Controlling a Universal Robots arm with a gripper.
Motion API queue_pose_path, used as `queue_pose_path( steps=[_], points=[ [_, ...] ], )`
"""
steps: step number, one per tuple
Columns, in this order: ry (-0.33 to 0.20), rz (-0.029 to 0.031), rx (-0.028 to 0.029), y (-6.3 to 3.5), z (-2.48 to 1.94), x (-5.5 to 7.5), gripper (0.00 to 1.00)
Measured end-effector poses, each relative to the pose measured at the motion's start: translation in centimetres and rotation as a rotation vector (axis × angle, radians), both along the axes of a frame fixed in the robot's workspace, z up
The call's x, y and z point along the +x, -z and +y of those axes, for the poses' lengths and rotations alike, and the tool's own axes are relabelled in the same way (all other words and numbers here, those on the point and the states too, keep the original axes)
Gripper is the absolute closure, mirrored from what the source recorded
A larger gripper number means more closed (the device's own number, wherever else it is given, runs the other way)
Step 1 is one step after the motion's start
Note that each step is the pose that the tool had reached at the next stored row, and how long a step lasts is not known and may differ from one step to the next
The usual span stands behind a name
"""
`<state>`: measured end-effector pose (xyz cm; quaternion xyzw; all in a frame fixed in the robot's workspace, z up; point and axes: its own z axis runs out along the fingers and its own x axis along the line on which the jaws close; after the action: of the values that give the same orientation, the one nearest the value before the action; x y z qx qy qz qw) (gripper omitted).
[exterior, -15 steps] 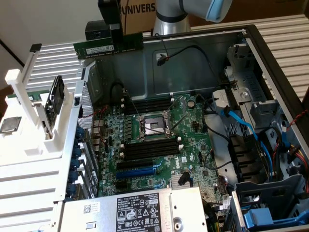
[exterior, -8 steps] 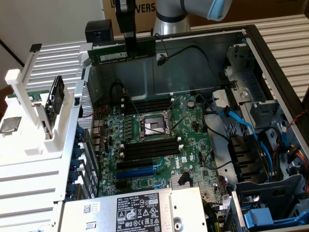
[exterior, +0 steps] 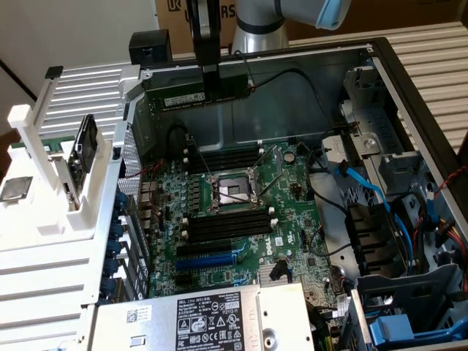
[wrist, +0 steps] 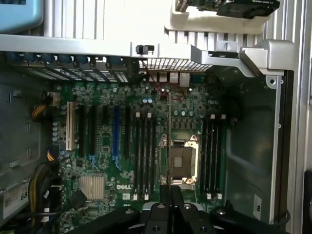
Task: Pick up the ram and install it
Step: 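Pick up the ram and move it above insertion slot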
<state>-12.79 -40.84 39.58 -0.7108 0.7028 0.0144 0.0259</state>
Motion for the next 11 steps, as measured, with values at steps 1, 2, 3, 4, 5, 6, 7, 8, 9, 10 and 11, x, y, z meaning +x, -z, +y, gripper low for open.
queue_pose_path(
  steps=[1, 2, 3, 4, 5, 6, 7, 8, 9, 10, 11],
  points=[
    [0.000, -0.0001, -0.0001, 0.05, -0.03, 0.0, 0.88],
    [0.000, 0.0000, -0.0003, 0.17, -0.07, 0.0, 0.88],
    [0.000, 0.0001, -0.0003, 0.33, -0.12, 0.1, 0.88],
    [0.000, 0.0001, -0.0003, 0.51, -0.20, 0.2, 0.88],
    [0.000, 0.0000, -0.0003, 0.70, -0.31, 0.3, 0.88],
    [0.000, -0.0001, -0.0002, 0.87, -0.42, 0.5, 0.88],
    [0.000, 0.0000, -0.0003, 1.05, -0.52, 0.8, 0.88],
    [0.000, 0.0000, -0.0004, 1.22, -0.61, 1.1, 0.88],
    [0.000, 0.0002, -0.0006, 1.39, -0.65, 1.5, 0.88],
    [0.000, 0.0000, -0.0004, 1.59, -0.67, 1.9, 0.88],
    [0.000, 0.0001, -0.0001, 1.78, -0.70, 2.1, 0.88]
  ],
)
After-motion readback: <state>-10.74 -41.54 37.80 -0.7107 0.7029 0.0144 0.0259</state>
